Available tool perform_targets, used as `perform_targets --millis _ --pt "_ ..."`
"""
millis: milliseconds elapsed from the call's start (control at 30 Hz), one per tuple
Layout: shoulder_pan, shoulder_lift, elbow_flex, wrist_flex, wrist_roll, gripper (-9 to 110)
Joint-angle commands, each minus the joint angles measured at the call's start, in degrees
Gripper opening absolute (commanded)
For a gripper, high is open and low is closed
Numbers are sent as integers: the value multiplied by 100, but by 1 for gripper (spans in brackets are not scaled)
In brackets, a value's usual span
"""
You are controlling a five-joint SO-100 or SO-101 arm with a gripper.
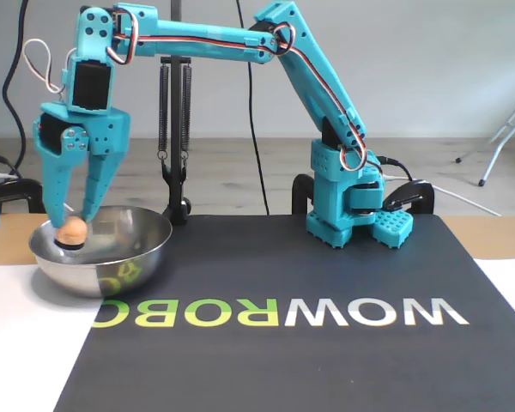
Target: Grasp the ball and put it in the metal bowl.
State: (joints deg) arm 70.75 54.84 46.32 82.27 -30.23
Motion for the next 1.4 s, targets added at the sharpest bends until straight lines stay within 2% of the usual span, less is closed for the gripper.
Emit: perform_targets --millis 0,300,1367 --pt "-44 70 -202 9 132 40" --pt "-53 88 -176 26 475 41" --pt "-53 88 -167 26 431 41"
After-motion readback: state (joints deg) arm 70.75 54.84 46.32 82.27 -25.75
